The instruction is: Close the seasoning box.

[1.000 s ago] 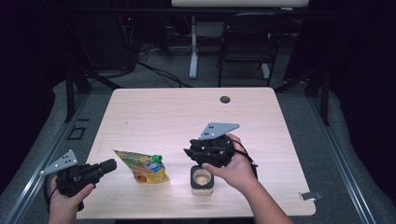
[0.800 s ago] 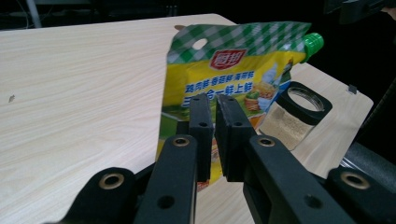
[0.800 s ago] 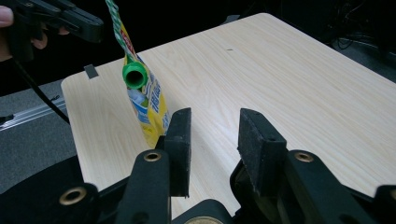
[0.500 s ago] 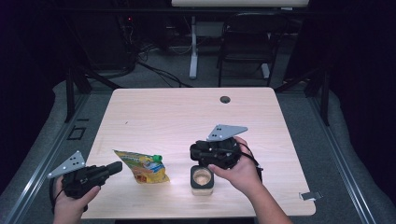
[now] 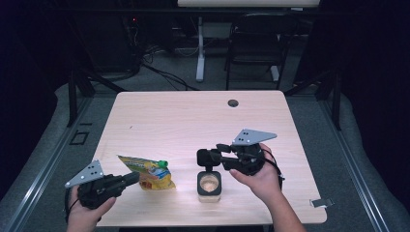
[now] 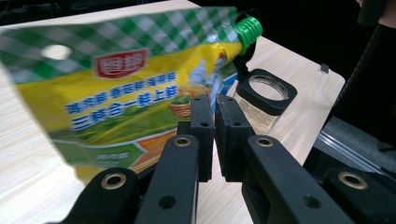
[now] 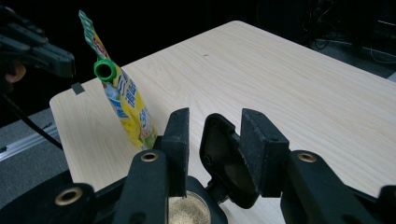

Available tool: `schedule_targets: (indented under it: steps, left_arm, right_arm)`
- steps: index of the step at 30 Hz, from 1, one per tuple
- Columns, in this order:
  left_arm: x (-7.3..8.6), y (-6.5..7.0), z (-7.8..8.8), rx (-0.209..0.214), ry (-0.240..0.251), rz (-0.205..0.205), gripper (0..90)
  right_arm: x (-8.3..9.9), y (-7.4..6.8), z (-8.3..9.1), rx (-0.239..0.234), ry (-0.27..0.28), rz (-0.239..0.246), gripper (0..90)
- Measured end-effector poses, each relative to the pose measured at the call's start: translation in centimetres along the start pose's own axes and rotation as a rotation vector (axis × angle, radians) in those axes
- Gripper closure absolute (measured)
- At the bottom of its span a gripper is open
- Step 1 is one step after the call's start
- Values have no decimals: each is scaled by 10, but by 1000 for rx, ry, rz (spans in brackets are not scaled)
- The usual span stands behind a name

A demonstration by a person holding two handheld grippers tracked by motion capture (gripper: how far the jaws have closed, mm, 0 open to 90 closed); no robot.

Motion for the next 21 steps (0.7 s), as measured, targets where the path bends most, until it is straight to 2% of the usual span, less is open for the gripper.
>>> schedule_targets:
  steps: [5, 11, 16, 21]
  left_arm:
    - [0, 10, -8, 16, -5, -14, 863]
    - [1, 17, -16, 28, -2, -24, 851]
    - [3, 17, -19, 29, -10, -18, 856]
    - [4, 19, -23, 37, -5, -18, 857]
  right_arm:
    - [1, 4, -3, 16, 17, -5, 633]
    - [7, 7, -9, 36, 0, 8, 633]
    - [15, 11, -15, 40, 1, -7, 624]
    - [23, 22, -18, 48, 12, -46, 615]
Point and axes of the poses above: each handheld gripper's, and its own axes: z roughly backward along the jaws, x roughly out of its underside, y roughly to its right, the point moved 7 cm from there along -z, roughly forward along the jaws, and after that the axes turned 2 degrees about -x, right-handed, at the moved point
